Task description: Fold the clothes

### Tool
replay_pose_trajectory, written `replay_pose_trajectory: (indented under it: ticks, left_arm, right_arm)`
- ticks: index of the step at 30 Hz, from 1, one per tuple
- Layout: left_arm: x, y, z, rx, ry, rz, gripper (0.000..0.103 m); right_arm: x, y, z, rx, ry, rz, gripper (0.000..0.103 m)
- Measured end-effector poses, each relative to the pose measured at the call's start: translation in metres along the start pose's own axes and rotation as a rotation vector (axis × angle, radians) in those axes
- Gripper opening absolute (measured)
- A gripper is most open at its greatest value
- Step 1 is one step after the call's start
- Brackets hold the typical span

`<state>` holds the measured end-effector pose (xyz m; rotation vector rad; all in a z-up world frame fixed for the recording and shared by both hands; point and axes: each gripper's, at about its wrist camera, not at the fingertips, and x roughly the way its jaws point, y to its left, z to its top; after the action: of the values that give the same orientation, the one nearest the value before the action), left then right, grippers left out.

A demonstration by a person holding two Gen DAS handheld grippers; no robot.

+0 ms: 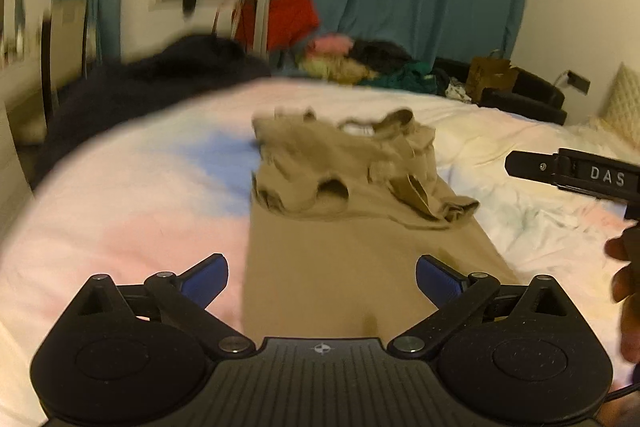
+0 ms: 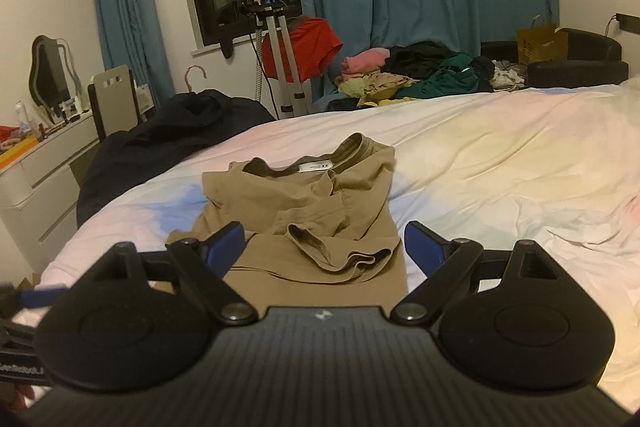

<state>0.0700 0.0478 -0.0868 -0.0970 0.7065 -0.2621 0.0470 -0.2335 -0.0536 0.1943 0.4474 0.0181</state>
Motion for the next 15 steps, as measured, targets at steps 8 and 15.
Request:
replay_pose_trajectory:
  ticks: [8, 15]
  left_arm:
    - [0.037, 0.049, -0.026, -0.370, 0.225, -0.192, 0.101]
    - [0.071, 0.081, -0.036, -0.615, 0.220, -0.242, 0.097]
  right_arm:
    - [0.014, -0.007, -0.010, 0.103, 0.117, -0.040, 0.088]
    - [0.031, -0.019, -0.020, 0.227, 0.195, 0.025, 0.088]
